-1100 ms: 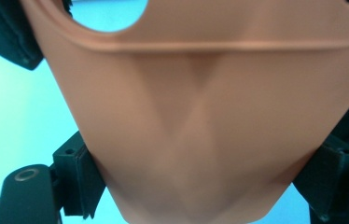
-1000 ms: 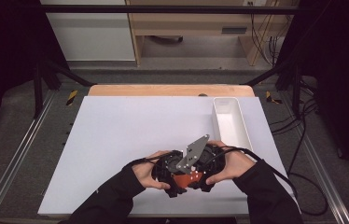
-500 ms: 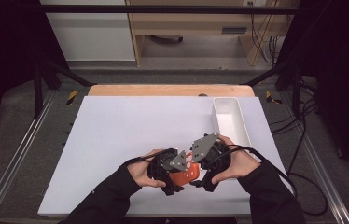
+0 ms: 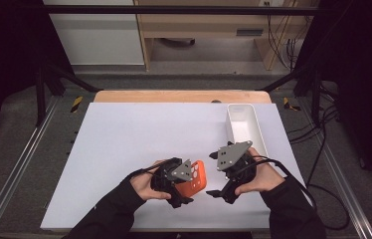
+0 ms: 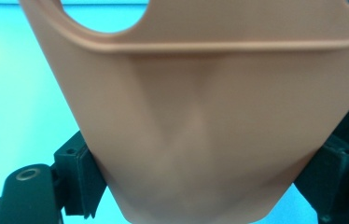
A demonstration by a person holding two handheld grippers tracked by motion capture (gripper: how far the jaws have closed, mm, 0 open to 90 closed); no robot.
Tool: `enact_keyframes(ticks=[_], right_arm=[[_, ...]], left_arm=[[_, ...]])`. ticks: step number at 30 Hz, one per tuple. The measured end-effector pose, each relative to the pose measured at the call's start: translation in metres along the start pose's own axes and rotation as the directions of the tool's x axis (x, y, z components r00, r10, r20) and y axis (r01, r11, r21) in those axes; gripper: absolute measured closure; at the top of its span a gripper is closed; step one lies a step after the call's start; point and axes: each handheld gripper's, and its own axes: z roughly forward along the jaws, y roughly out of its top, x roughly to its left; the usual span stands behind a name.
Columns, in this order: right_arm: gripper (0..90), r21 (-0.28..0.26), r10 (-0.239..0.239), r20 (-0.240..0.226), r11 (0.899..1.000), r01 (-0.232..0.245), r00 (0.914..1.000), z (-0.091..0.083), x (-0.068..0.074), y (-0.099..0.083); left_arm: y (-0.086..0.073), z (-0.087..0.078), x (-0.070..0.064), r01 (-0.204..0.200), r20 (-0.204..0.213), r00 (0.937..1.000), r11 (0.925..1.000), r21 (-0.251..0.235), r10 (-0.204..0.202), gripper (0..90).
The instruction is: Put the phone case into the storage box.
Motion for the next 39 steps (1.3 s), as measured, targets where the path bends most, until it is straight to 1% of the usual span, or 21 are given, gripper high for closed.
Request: enact_keyframes(ticks=[2,3,4,5,6,9,10,12,13,14,17,21,24,26,27,29,32,34,35,37,39], right_arm=[[0.5,-0.017,0.014,-0.002,1.000,-0.014,0.9999,0.000,0.001,-0.002],[0.5,-0.017,0.014,-0.002,1.000,-0.014,0.9999,0.000,0.001,-0.002],[0.5,-0.044,0.021,-0.011,0.999,-0.022,0.9997,0.000,0.001,-0.005],[0.5,-0.044,0.021,-0.011,0.999,-0.022,0.9997,0.000,0.001,-0.005],[0.5,-0.060,0.026,-0.010,0.998,-0.026,0.9996,0.000,0.001,-0.007],[0.6,-0.072,0.035,-0.011,0.997,-0.035,0.9993,0.001,0.002,-0.009],[0.6,-0.085,0.040,-0.013,0.996,-0.041,0.9991,0.002,0.002,-0.012],[0.6,-0.089,0.042,-0.014,0.995,-0.043,0.9990,0.002,0.003,-0.013],[0.7,-0.105,0.052,-0.019,0.993,-0.054,0.9985,0.003,0.003,-0.015],[0.7,-0.105,0.052,-0.019,0.993,-0.054,0.9985,0.003,0.003,-0.015],[0.8,-0.119,0.058,-0.024,0.991,-0.060,0.9980,0.005,0.003,-0.018],[0.8,-0.132,0.064,-0.031,0.989,-0.067,0.9975,0.007,0.004,-0.022],[0.5,-0.150,0.076,-0.039,0.985,-0.081,0.9964,0.009,0.004,-0.024],[0.5,-0.157,0.079,-0.040,0.984,-0.084,0.9961,0.009,0.005,-0.025],[0.5,-0.158,0.080,-0.041,0.984,-0.086,0.9959,0.010,0.005,-0.025],[0.6,-0.163,0.079,-0.043,0.983,-0.085,0.9960,0.010,0.005,-0.026],[0.5,-0.174,0.081,-0.048,0.981,-0.088,0.9956,0.010,0.006,-0.026],[0.6,-0.181,0.082,-0.048,0.979,-0.090,0.9954,0.010,0.007,-0.025],[0.6,-0.183,0.083,-0.050,0.979,-0.090,0.9953,0.010,0.007,-0.025],[0.6,-0.192,0.084,-0.051,0.977,-0.092,0.9952,0.010,0.007,-0.025],[0.6,-0.199,0.084,-0.054,0.975,-0.093,0.9950,0.010,0.007,-0.024]], left_arm=[[-0.002,-0.001,0.000,0.006,0.004,1.0000,0.9998,-0.021,-0.006,15.3],[-0.002,-0.001,0.000,0.006,0.004,1.0000,0.9998,-0.021,-0.006,15.3],[-0.003,-0.002,0.000,0.017,0.015,0.9998,0.9991,-0.040,-0.016,15.3],[-0.003,-0.002,0.000,0.017,0.015,0.9998,0.9991,-0.040,-0.016,15.3],[-0.005,-0.002,0.001,0.024,0.019,0.9996,0.9985,-0.050,-0.023,15.3],[-0.007,-0.001,0.001,0.024,0.017,0.9996,0.9984,-0.052,-0.023,15.3],[-0.008,-0.001,0.001,0.025,0.019,0.9995,0.9980,-0.059,-0.024,15.3],[-0.009,-0.001,0.001,0.028,0.015,0.9995,0.9975,-0.065,-0.027,15.3],[-0.009,-0.001,0.001,0.026,0.011,0.9996,0.9970,-0.073,-0.026,15.3],[-0.009,-0.001,0.001,0.026,0.011,0.9996,0.9970,-0.073,-0.026,15.3],[-0.011,0.000,0.001,0.029,0.021,0.9994,0.9954,-0.091,-0.027,15.3],[-0.012,0.001,0.001,0.026,0.030,0.9993,0.9950,-0.096,-0.024,15.3],[-0.013,0.001,0.002,0.026,0.034,0.9992,0.9941,-0.105,-0.022,15.3],[-0.012,0.000,0.002,0.030,0.043,0.9988,0.9916,-0.126,-0.025,15.3],[-0.012,0.000,0.002,0.030,0.043,0.9988,0.9916,-0.126,-0.025,15.3],[-0.010,-0.003,0.001,0.034,0.046,0.9986,0.9874,-0.154,-0.027,15.3],[-0.007,-0.005,0.000,0.032,0.048,0.9986,0.9837,-0.177,-0.024,15.3],[-0.006,-0.006,0.000,0.028,0.050,0.9986,0.9830,-0.182,-0.019,15.3],[-0.004,-0.007,-0.001,0.030,0.051,0.9985,0.9804,-0.195,-0.020,15.3],[-0.002,-0.009,-0.001,0.030,0.054,0.9984,0.9785,-0.204,-0.019,15.3],[0.000,-0.009,-0.001,0.023,0.056,0.9984,0.9788,-0.204,-0.012,15.3]])
